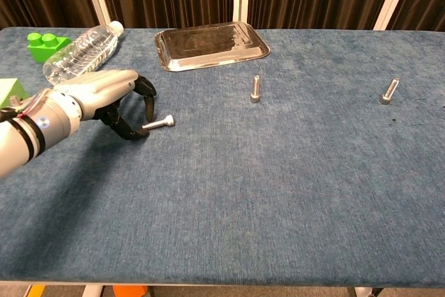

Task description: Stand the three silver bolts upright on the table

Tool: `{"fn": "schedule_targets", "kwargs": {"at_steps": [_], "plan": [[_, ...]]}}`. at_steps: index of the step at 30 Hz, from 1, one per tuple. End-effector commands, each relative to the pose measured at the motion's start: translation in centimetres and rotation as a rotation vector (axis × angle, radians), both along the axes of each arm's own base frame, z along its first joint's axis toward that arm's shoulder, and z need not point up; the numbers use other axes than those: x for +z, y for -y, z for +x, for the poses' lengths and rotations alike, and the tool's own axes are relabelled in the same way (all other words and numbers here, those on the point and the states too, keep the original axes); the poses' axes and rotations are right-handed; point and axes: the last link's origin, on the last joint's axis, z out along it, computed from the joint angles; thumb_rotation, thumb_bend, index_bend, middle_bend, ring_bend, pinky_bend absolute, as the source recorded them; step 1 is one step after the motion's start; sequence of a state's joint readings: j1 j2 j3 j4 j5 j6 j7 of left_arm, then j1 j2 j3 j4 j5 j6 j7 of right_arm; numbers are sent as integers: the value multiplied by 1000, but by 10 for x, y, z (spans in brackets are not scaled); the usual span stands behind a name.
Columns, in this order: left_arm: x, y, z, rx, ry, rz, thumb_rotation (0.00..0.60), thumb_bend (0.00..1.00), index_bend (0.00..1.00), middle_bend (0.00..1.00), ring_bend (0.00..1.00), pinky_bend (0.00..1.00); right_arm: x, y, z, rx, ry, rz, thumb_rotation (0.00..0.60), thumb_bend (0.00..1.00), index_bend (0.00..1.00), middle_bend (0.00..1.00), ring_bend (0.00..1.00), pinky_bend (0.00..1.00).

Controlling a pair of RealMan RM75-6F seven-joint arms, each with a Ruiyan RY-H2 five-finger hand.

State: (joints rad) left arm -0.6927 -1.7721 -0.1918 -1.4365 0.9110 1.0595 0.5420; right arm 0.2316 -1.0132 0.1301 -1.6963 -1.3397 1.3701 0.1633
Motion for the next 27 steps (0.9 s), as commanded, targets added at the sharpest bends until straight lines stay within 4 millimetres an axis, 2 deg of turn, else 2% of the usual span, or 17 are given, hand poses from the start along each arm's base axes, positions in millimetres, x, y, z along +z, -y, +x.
{"fn": "schedule_targets", "kwargs": {"at_steps": [1, 10, 27], "plan": [[-1, -1, 2, 9, 15, 0, 596, 307, 503, 167, 9, 0, 0, 0, 0, -2, 0, -1, 600, 372, 172, 189, 0, 0], [-5, -8, 7, 19, 26, -5, 585, 329, 505, 167, 10, 0, 2, -1, -1, -10, 2, -5, 600, 372, 173, 190, 0, 0], [1, -10, 1, 4, -17, 14, 579, 406, 545, 174, 9, 0, 2, -2, -2, -17, 11, -4, 600, 372, 172, 192, 0, 0]]}}
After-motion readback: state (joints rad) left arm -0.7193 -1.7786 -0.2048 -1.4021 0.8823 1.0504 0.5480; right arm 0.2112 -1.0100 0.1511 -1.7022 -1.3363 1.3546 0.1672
